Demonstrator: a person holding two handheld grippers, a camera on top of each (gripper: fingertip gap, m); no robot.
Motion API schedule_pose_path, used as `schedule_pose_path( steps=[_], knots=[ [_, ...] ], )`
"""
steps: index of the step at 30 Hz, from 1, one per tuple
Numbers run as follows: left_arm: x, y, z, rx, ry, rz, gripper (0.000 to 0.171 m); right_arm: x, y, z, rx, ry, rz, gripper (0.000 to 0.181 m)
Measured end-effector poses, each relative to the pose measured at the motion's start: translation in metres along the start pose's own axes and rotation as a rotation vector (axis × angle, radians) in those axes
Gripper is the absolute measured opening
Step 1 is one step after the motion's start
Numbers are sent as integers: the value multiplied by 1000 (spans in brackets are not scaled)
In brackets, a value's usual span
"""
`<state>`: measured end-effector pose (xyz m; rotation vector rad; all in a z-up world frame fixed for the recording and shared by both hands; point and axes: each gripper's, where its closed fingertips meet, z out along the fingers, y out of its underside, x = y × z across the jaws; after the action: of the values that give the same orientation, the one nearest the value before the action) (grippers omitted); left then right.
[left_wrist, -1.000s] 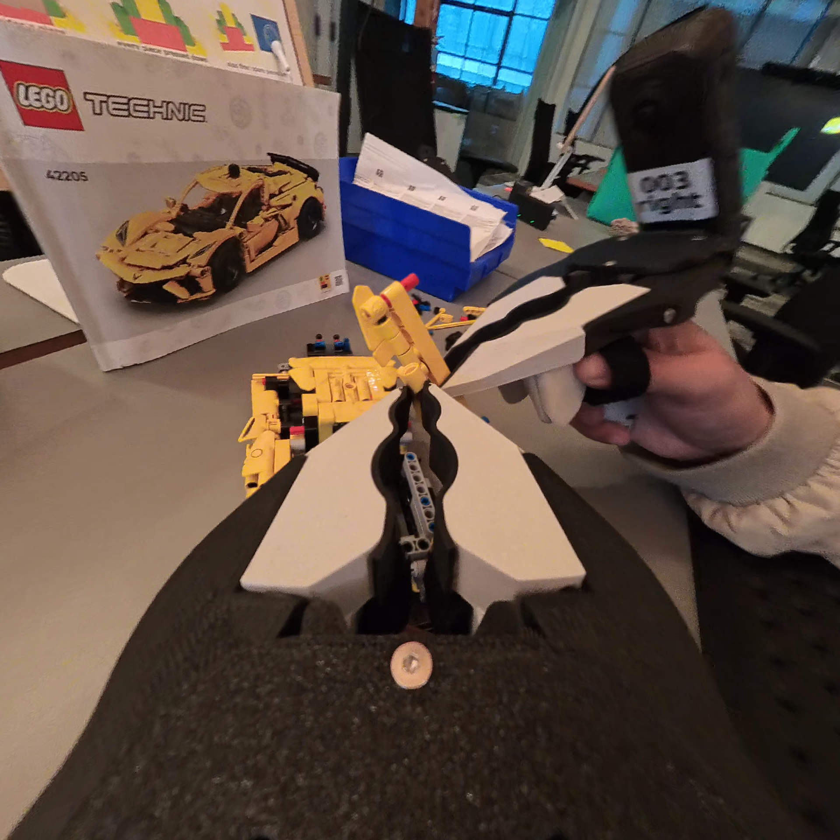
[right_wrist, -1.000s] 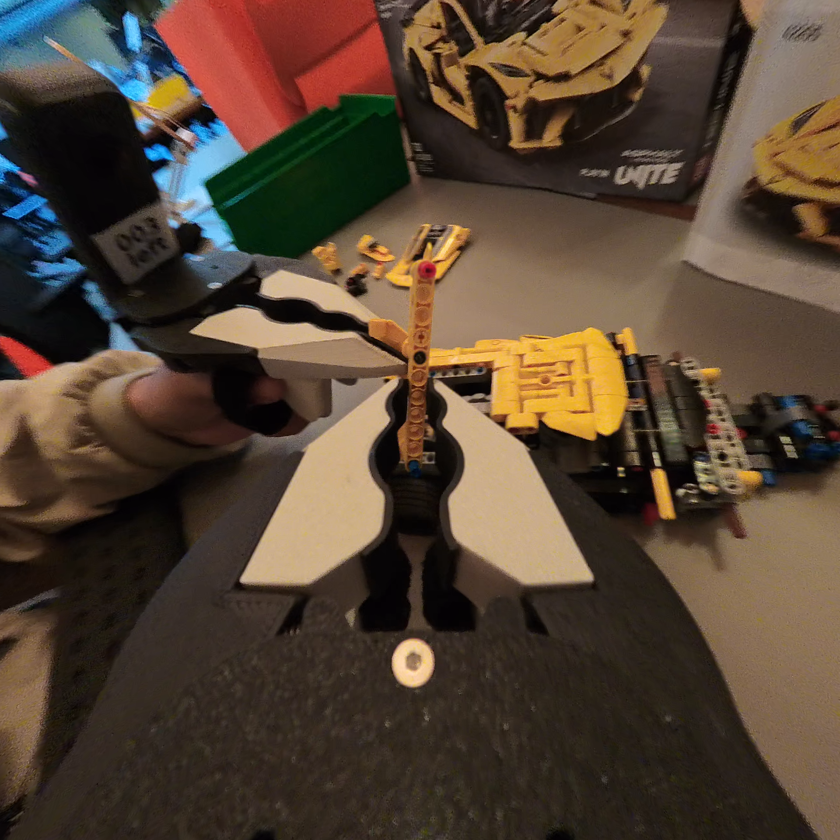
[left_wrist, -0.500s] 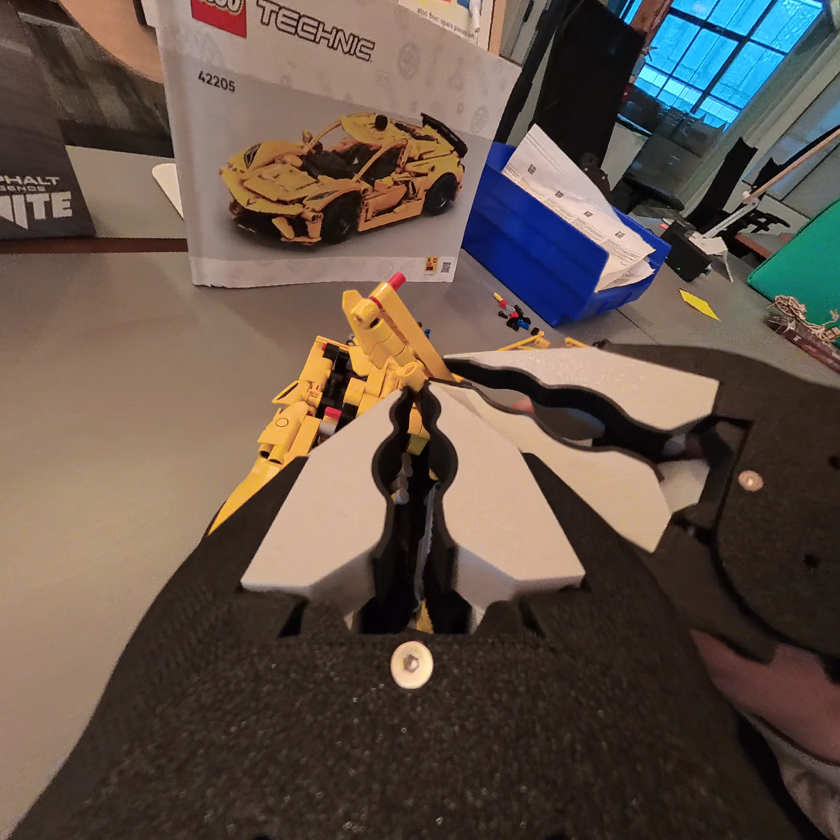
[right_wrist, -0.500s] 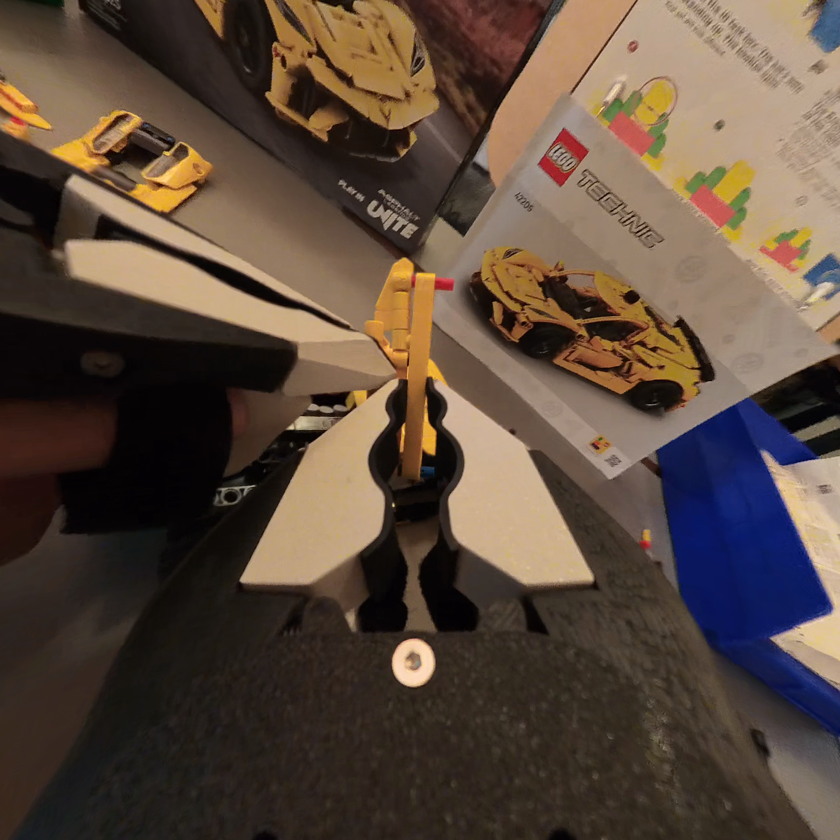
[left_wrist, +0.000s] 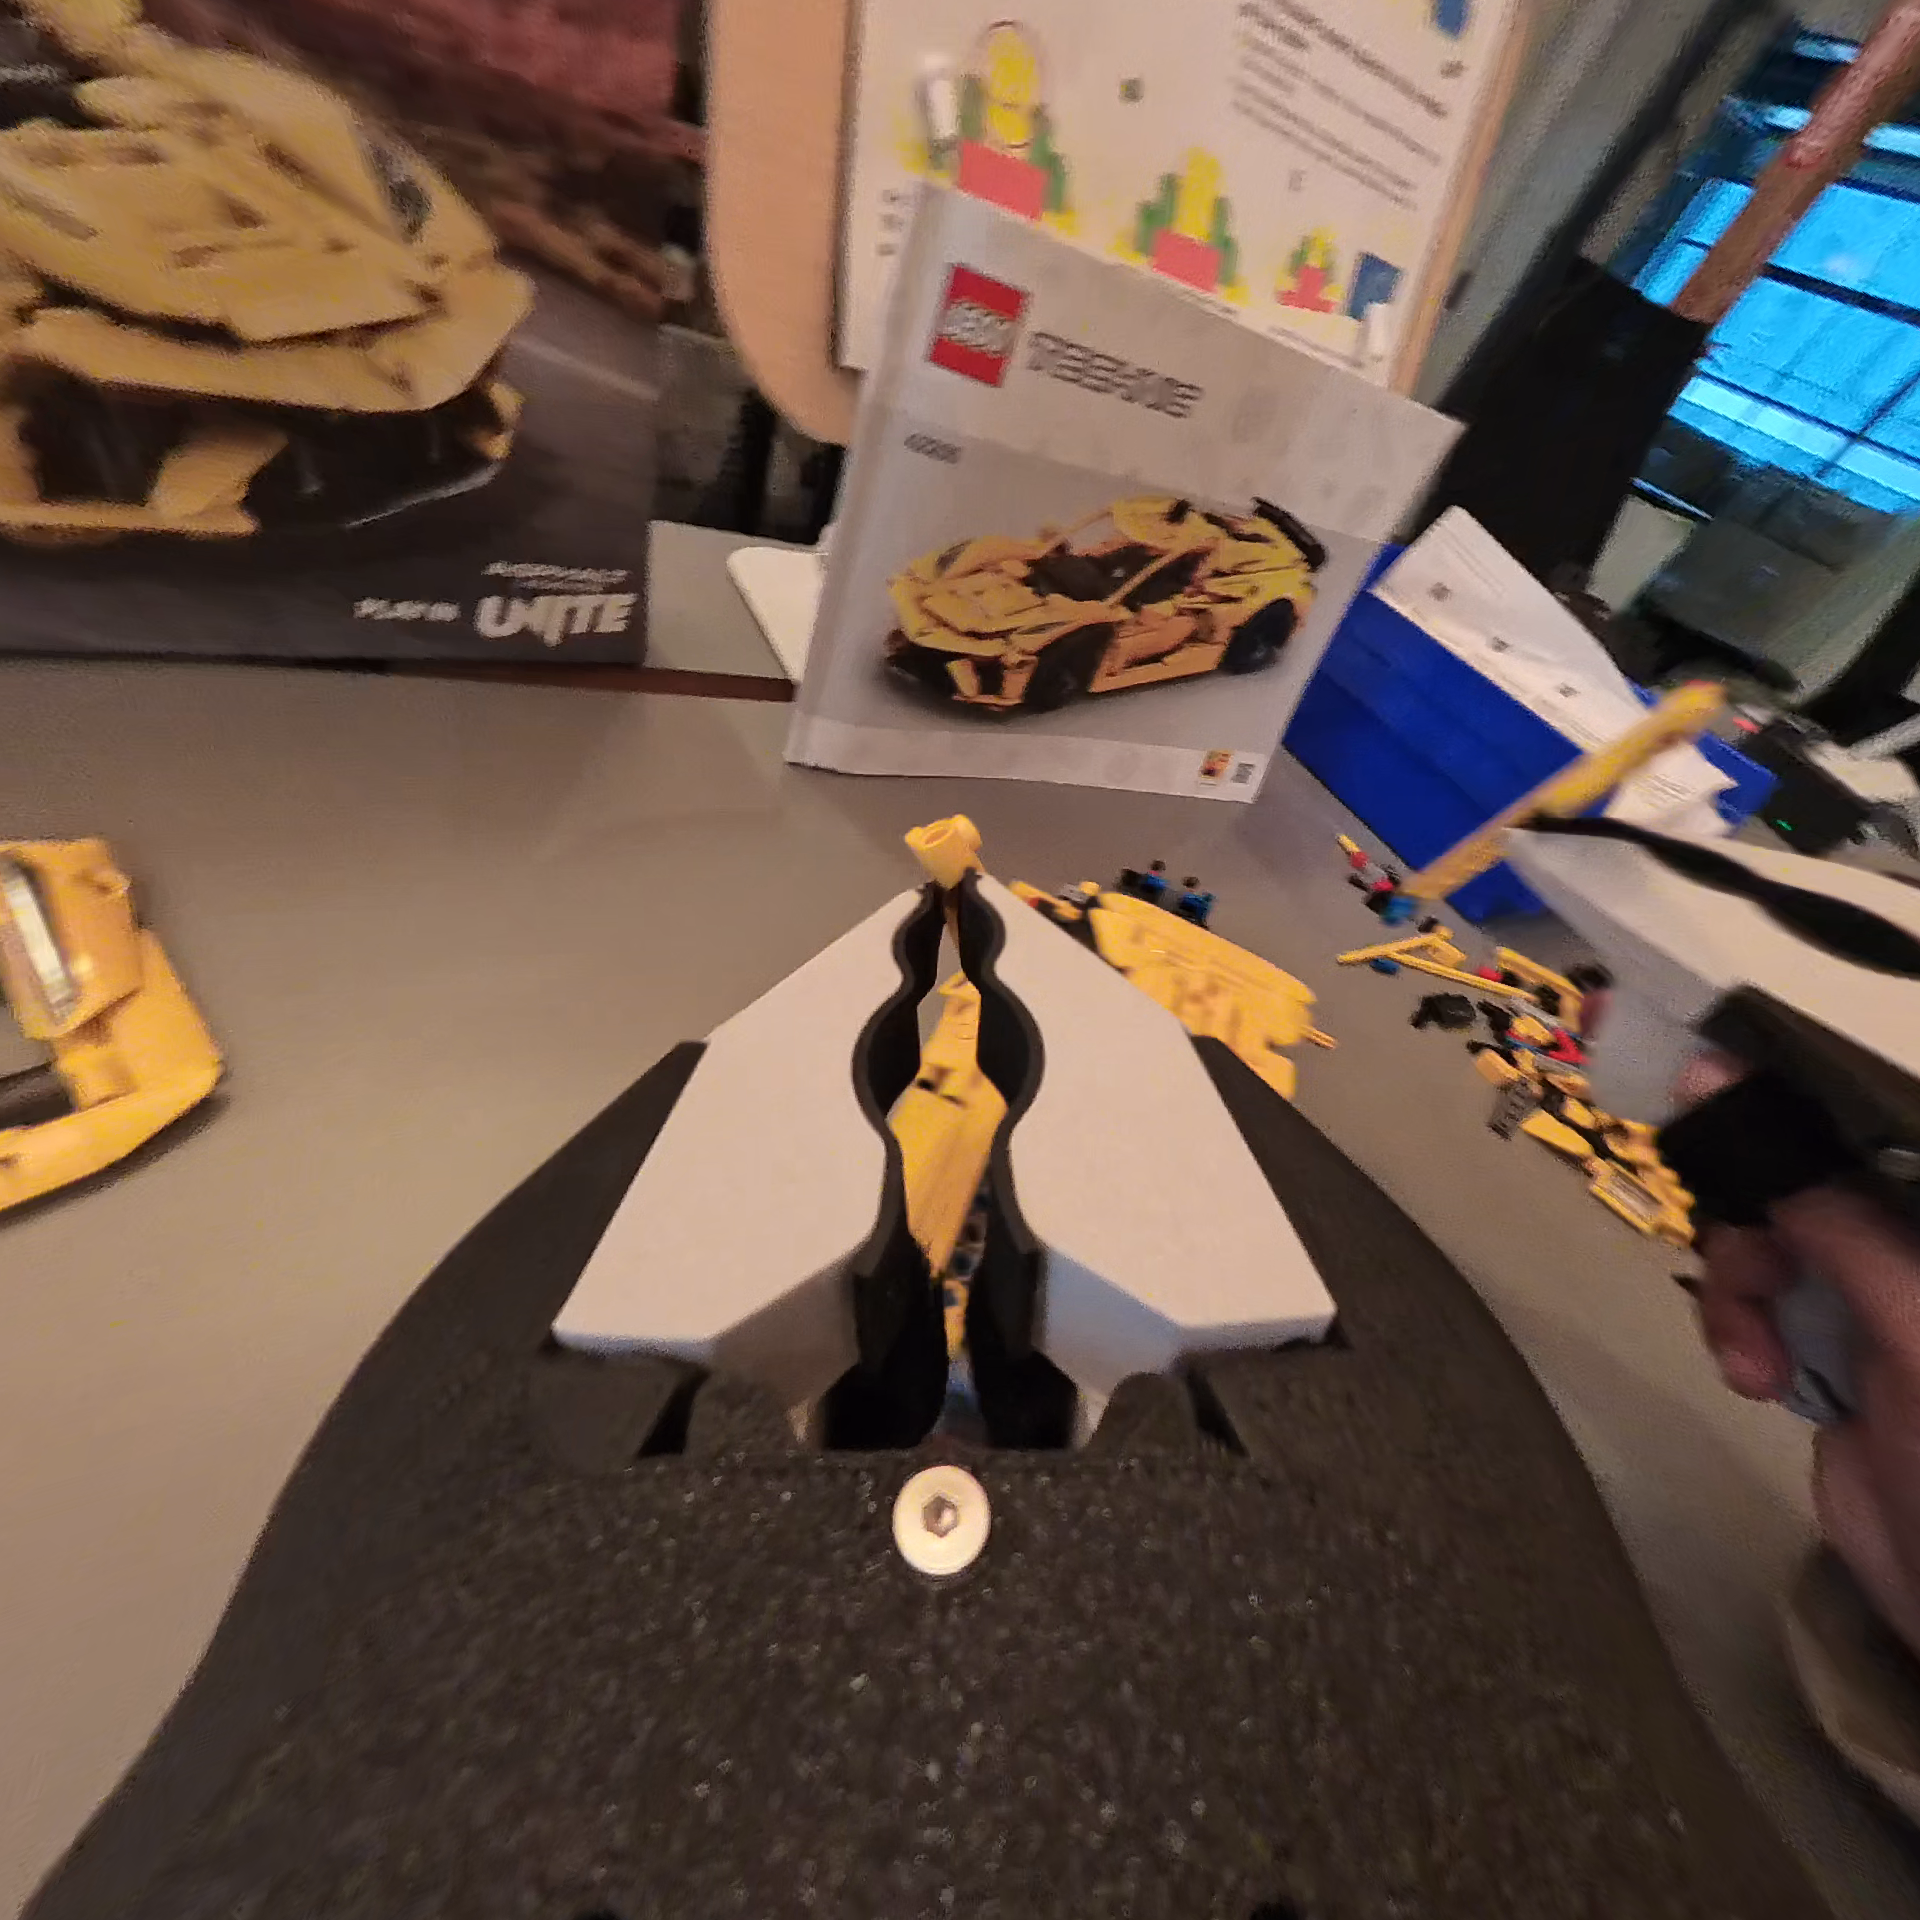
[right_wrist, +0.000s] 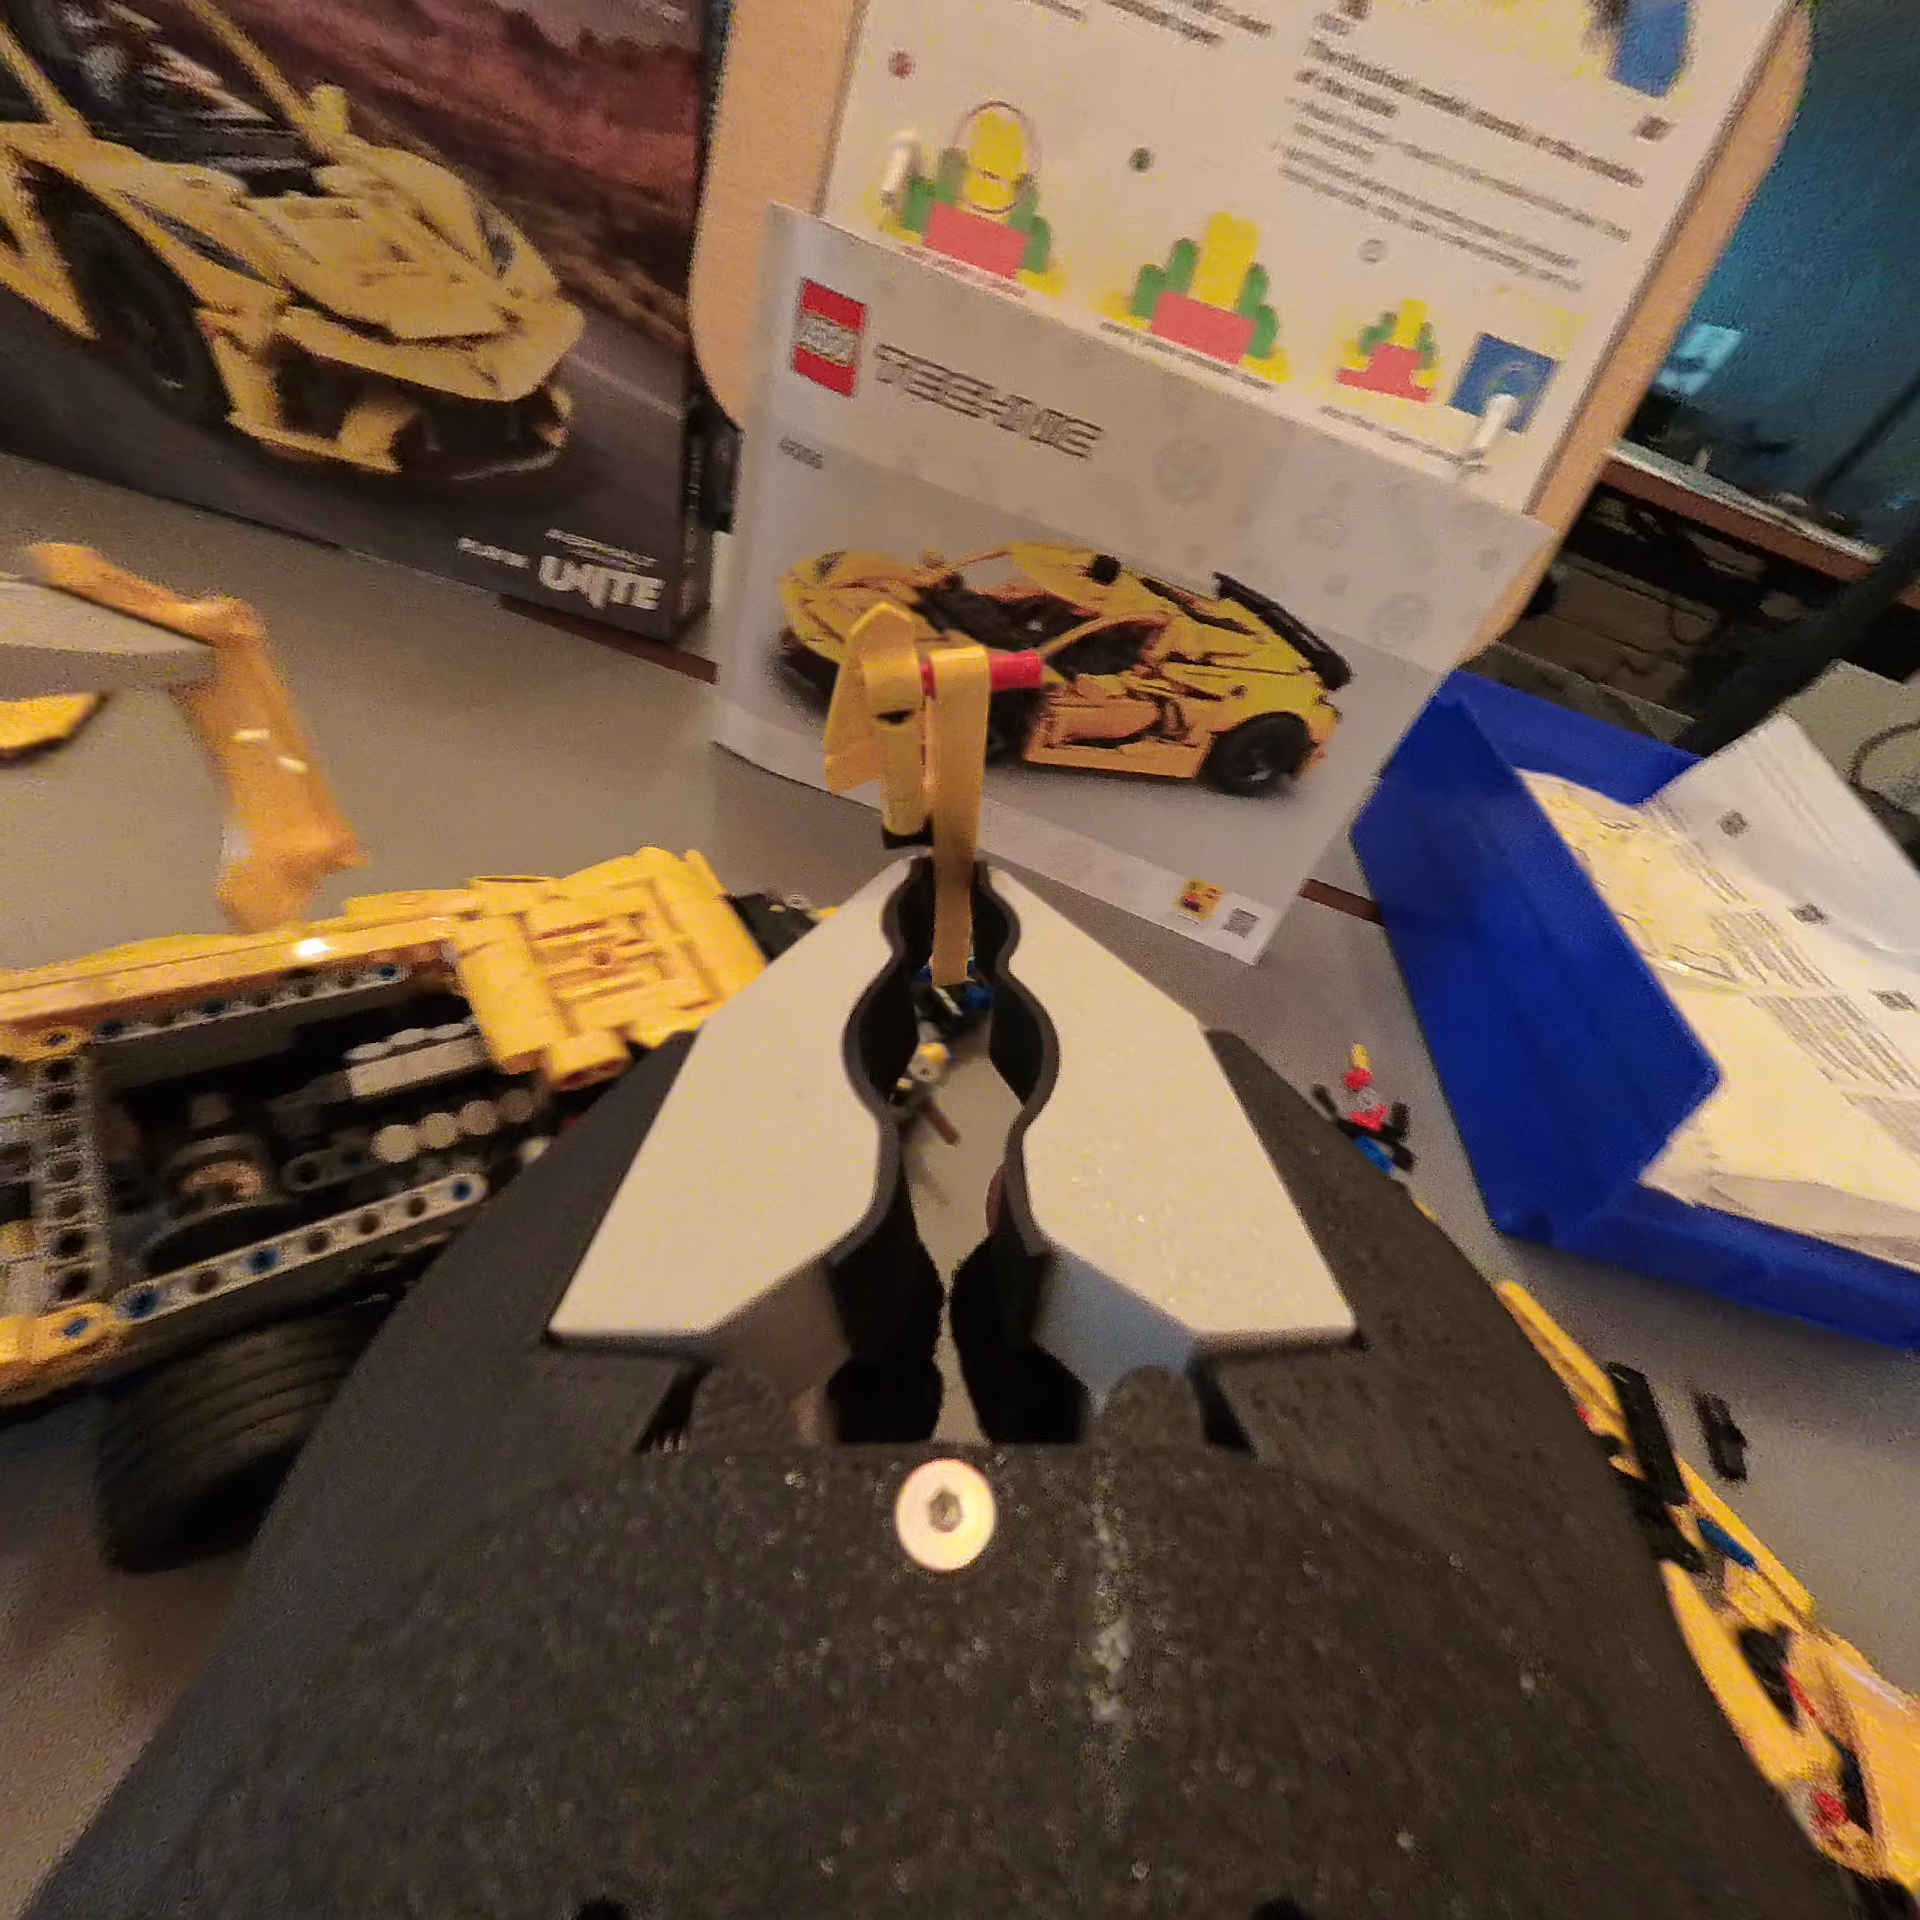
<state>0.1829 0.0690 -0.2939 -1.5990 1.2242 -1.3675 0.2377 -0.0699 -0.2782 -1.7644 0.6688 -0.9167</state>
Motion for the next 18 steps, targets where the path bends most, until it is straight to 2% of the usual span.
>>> schedule_pose_path(
  steps=[2,4,5,8,10,12,14,16,18],
  knots=[
    [24,5,6,-28,109,-22,1,-18,-3,2,1,-70,18,6],
    [32,4,7,-31,160,-25,1,-23,-3,3,12,-102,8,6],
    [40,3,5,-31,220,-19,2,-28,-3,1,21,-165,58,6],
    [59,21,1,-168,377,31,3,-26,-8,-4,53,-294,237,6],
    [74,28,-8,-223,503,49,2,-21,-13,-10,78,-356,300,6],
    [102,37,-31,-312,717,104,3,-24,-23,-21,120,-502,392,6],
    [124,46,-54,-378,890,117,3,-23,-19,-25,90,-585,470,6],
    [138,68,-75,-502,1019,148,3,-28,-19,-33,68,-706,575,6],
    [136,103,-76,-626,975,299,3,-26,-30,-41,98,-813,735,6]
  ],
)
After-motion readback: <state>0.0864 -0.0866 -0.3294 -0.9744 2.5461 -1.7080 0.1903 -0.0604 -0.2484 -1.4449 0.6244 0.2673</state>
